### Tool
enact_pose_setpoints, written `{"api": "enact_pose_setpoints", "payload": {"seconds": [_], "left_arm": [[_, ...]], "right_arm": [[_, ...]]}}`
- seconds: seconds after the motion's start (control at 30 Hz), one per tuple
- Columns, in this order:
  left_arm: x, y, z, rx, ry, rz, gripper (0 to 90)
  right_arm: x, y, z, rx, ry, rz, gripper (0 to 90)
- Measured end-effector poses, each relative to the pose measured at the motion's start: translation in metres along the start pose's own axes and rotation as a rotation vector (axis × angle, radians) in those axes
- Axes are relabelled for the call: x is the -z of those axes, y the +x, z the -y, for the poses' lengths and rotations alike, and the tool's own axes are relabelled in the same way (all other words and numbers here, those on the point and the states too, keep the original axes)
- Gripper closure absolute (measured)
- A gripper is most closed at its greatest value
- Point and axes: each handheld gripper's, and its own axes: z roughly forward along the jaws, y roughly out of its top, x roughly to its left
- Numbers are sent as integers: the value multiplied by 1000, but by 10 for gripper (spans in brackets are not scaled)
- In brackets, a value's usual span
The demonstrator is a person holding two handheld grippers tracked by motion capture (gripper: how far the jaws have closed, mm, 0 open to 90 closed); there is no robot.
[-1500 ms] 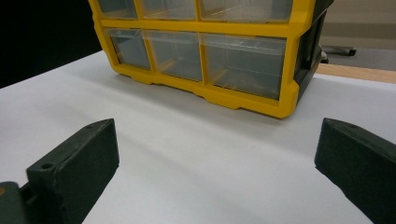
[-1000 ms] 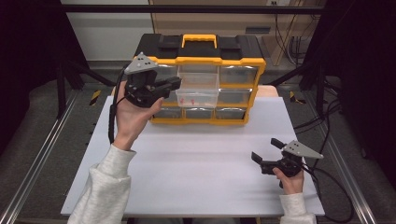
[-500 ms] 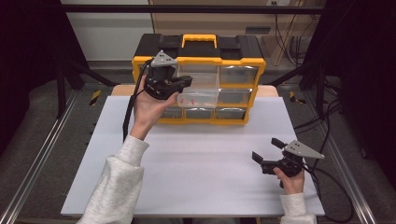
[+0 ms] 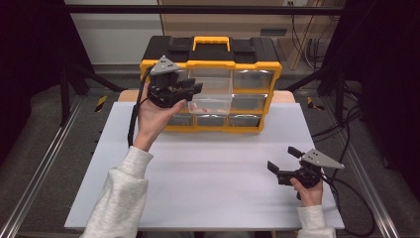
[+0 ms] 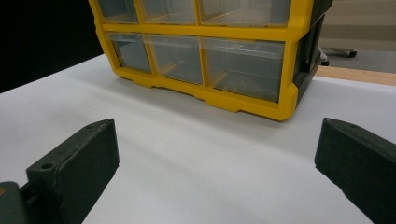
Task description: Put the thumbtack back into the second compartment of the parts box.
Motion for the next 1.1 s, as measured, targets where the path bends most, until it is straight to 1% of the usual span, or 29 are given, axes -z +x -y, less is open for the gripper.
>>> {"api": "enact_pose_setpoints", "payload": {"seconds": [0.07,0.13,0.2,0.23,0.27,0.3,0.33,0.4,0.47,0.53,0.73,0.8,0.87,0.97,1.03,1.1], "left_arm": [[10,4,5,9,-52,21,512],[21,8,12,4,-94,26,415],[32,13,20,-2,-122,32,355],[37,15,25,4,-136,40,318],[42,17,31,0,-139,43,274],[46,20,37,5,-149,41,241],[50,22,44,3,-150,37,221],[58,27,58,6,-144,35,155],[65,32,76,17,-147,28,114],[69,37,94,35,-136,17,73],[73,47,152,87,-88,-3,10],[73,50,171,102,-76,-11,8],[74,54,187,108,-69,-26,8],[76,59,208,141,-67,-19,8],[79,60,218,135,-68,-32,8],[81,62,224,152,-77,-34,7]], "right_arm": [[0,0,0,0,0,1,2],[0,0,0,1,1,2,2],[0,0,0,2,1,3,2],[0,0,0,1,2,3,2],[0,0,0,0,1,3,2],[0,0,0,0,1,4,2],[-1,0,0,1,1,3,2],[-1,0,1,0,3,2,2],[-1,1,1,-1,4,1,2],[-1,0,1,0,5,3,2],[-1,1,1,3,7,1,2],[-1,1,1,3,6,1,2],[-1,1,1,2,8,2,2],[-1,1,1,3,9,1,2],[-1,1,1,2,10,1,2],[-2,1,2,3,11,1,2]]}}
